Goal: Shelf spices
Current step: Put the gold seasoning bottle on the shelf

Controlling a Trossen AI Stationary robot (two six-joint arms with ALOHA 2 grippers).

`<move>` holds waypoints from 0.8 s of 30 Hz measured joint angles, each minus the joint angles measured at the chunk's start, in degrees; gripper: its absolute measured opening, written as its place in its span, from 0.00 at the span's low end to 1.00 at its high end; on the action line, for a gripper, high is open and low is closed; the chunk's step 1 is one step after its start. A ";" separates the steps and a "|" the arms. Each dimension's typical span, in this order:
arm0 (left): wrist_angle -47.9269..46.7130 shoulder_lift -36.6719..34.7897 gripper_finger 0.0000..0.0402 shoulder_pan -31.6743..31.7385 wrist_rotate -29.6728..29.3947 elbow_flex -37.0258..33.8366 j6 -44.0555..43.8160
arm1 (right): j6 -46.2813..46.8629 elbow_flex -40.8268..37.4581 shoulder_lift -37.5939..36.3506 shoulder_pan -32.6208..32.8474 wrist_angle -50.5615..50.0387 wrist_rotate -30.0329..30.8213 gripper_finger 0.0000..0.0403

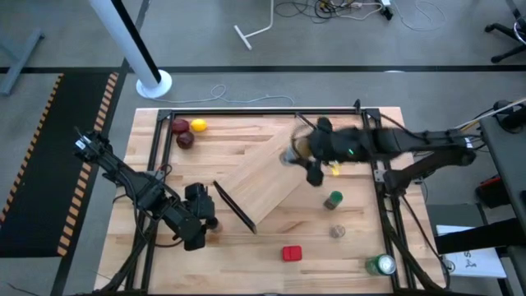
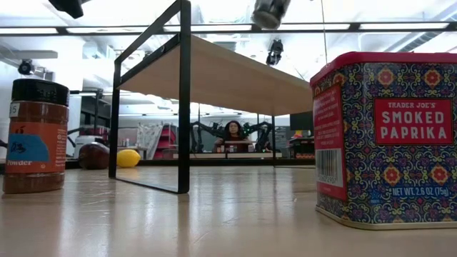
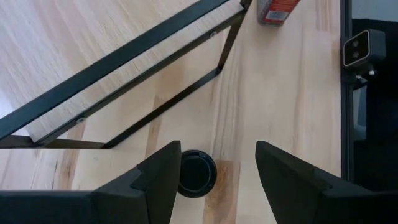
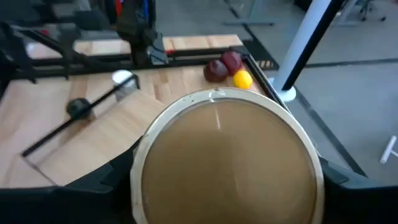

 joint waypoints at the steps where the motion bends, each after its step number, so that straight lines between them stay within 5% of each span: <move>1: -0.02 0.00 0.49 0.03 -0.02 0.00 0.00 | -0.80 1.46 1.34 -1.77 -0.81 -2.02 0.64; 10: 0.19 0.00 0.49 0.07 -0.02 -0.02 0.00 | -6.74 10.09 14.59 -10.91 -3.28 -13.61 0.64; 24: 0.79 0.00 0.49 0.05 -0.26 -0.02 -0.20 | -2.59 12.85 22.72 -15.41 -6.05 -19.40 0.64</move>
